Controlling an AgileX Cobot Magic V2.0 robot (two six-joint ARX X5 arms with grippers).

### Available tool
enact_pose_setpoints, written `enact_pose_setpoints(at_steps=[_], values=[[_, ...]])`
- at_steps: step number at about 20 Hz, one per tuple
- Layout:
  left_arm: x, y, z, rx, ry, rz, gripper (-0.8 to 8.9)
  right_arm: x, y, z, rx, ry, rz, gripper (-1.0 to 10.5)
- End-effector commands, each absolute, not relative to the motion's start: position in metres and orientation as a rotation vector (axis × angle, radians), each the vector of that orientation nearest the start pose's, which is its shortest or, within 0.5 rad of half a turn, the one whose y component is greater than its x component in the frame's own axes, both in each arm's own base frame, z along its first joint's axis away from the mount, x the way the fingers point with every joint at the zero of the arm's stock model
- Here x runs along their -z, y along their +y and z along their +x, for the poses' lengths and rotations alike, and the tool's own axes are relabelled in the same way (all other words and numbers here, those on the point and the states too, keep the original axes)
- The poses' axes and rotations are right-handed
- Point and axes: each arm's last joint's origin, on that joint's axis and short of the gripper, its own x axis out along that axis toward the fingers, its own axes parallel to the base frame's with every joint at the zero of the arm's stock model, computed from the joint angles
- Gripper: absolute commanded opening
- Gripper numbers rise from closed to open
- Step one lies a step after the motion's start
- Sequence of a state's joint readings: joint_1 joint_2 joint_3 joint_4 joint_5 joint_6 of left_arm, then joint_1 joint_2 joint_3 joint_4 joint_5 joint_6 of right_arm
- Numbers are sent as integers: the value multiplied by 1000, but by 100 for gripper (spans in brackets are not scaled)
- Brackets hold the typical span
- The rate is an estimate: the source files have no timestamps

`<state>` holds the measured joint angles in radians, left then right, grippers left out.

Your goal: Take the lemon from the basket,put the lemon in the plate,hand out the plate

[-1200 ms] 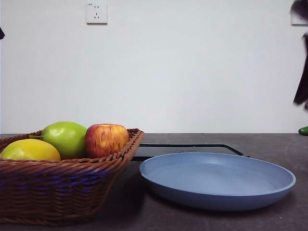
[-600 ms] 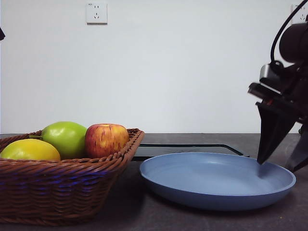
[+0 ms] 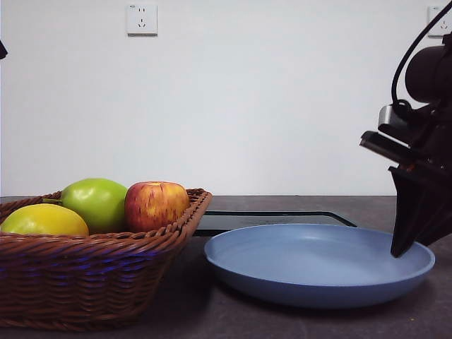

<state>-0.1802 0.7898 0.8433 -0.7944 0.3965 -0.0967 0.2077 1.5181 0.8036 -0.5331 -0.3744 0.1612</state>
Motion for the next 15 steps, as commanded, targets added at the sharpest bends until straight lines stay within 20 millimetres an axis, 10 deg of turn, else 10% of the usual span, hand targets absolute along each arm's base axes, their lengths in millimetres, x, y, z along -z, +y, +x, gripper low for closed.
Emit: enact_pose_setpoints(at_steps=[1,5,15], values=[[-303,-38,140,528,775,-158,35,-174,64,250,-397,1269,237,4],[-300,-43,135,581,833,-175,399,-205,55,238,-394,1149,244,3],[-275,-86,155,508,1040,-115,417,-261,36,205,-381,878,253,3]])
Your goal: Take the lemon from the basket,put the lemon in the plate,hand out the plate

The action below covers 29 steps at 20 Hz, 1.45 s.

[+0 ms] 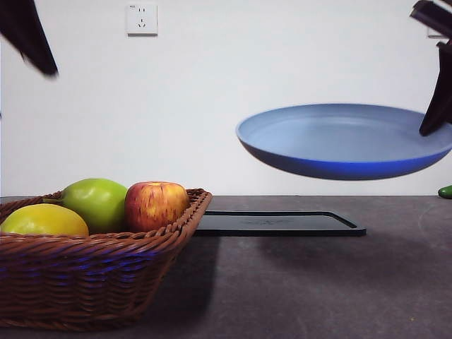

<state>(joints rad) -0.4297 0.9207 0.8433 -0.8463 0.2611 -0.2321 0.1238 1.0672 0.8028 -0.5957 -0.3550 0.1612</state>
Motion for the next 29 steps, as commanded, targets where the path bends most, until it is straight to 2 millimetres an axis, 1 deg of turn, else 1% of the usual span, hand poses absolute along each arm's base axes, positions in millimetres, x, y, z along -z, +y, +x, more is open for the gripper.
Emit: enact_pose_setpoints(at_steps=[1,4,8,11,16,19,22,24,27,29], values=[[-269,-93,159,500,1069,-81,417,-262,36,204,-382,873,253,3],[-248,-113,170,454,1146,32,417,-262,35,203,-384,880,255,3],[-228,-130,185,410,1175,101,417,-261,35,203,-383,884,255,3],[-216,-137,195,407,1190,108,417,-261,35,203,-383,884,255,4],[-198,-142,202,395,1259,138,415,-261,35,203,-383,884,255,3],[-194,-142,202,405,1275,166,399,-261,35,203,-383,884,255,3],[-194,-142,202,402,1286,171,251,-261,35,203,-383,884,255,3],[-194,-142,202,401,1285,171,194,-261,35,203,-383,884,255,3],[-196,-142,202,403,1280,171,191,-261,35,203,-382,884,255,3],[-207,-144,206,408,1266,169,191,-261,35,203,-382,885,255,3]])
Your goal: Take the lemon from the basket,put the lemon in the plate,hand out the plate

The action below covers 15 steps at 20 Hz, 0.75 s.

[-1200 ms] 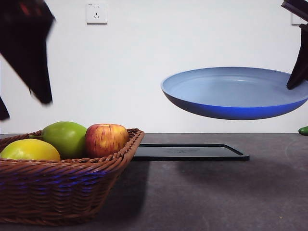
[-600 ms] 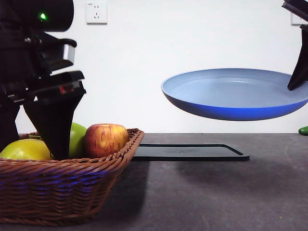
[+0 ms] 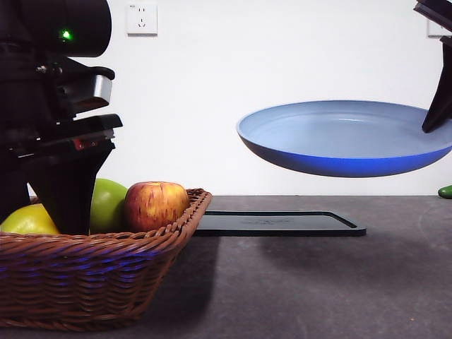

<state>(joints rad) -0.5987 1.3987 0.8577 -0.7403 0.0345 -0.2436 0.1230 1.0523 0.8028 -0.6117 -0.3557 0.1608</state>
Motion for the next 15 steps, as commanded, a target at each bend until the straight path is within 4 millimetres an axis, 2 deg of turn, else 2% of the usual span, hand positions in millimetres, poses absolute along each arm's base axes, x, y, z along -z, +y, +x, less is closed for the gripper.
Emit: enact_pose_setpoints(at_steps=[1,4,8,11,15], values=[[-217,-146,209,425,1243,172,191,-261,36,203,-382,886,256,3],[-261,-157,218,524,1183,112,191,-259,36,201,-361,920,298,3],[-316,-178,221,798,1034,-19,191,-257,37,198,-364,967,303,3],[-328,-202,211,911,931,-4,191,-255,45,192,-415,1030,327,3],[-322,-230,188,876,872,179,191,-254,61,185,-514,1092,360,3]])
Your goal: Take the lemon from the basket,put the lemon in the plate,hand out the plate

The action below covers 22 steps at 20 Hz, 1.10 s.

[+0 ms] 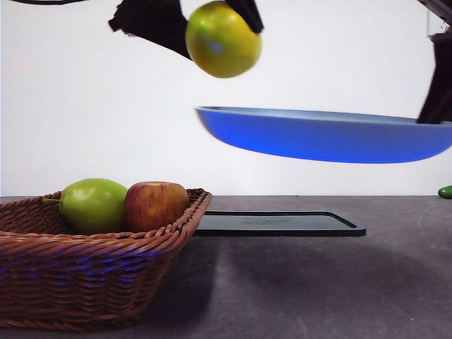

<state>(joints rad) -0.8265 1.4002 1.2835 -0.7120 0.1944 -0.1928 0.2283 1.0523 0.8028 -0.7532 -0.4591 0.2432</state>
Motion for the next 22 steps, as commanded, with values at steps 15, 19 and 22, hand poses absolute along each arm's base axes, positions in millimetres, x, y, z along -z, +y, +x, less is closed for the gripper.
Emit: enact_pose_setpoints(at_steps=[15,19,22], values=[[-294,-266,171,892,914,350,193,-254,71,182,-547,1113,354,4],[-287,-271,172,884,938,355,202,-254,71,182,-547,1112,352,3],[-287,-271,171,885,934,356,356,-254,71,182,-546,1110,348,4]])
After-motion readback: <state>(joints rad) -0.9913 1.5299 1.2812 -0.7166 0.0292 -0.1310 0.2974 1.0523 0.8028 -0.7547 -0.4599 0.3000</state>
